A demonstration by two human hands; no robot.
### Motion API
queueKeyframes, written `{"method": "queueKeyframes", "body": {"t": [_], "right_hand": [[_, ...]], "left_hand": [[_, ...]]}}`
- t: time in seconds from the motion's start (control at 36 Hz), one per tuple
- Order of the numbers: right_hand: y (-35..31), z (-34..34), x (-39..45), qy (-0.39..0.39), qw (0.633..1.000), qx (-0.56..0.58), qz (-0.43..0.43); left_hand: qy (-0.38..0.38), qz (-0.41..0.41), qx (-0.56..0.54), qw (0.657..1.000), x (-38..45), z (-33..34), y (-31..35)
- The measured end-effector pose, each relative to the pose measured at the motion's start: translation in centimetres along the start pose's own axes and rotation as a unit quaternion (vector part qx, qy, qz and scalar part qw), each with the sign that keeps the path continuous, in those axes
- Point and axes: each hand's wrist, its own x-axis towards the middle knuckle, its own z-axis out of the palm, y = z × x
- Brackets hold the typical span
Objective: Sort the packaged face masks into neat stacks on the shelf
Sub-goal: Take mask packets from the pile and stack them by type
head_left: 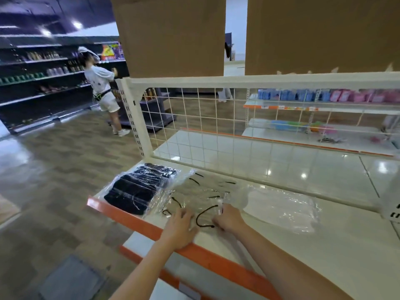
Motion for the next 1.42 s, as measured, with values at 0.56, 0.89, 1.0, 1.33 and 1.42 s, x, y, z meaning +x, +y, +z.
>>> {"method": "queueKeyframes", "body": {"t": [0.56, 0.89, 1.0, 1.33, 1.42], "right_hand": [[11.1, -12.8, -8.0, 0.082, 0.924, -0.37, -0.042], [26.0, -24.6, -19.7, 0.186, 0.93, -0.273, 0.161], [30.1, -27.6, -23.8, 0.222, 0.909, -0.28, 0.214], [41.4, -34.6, -31.9, 0.289, 0.864, -0.24, 0.335], [42.6, -35.1, -32.2, 0.294, 0.862, -0.234, 0.34]], "left_hand": [[0.045, 0.164, 0.167, 0.971, 2.0, 2.4, 18.7], [-0.005, 0.349, 0.08, 0.934, -1.6, 8.4, 38.0], [-0.038, 0.375, 0.042, 0.925, -2.9, 10.2, 43.4], [-0.092, 0.371, -0.133, 0.915, -7.4, 15.0, 54.0], [-0.128, 0.322, -0.2, 0.917, -8.3, 15.9, 55.1]]}}
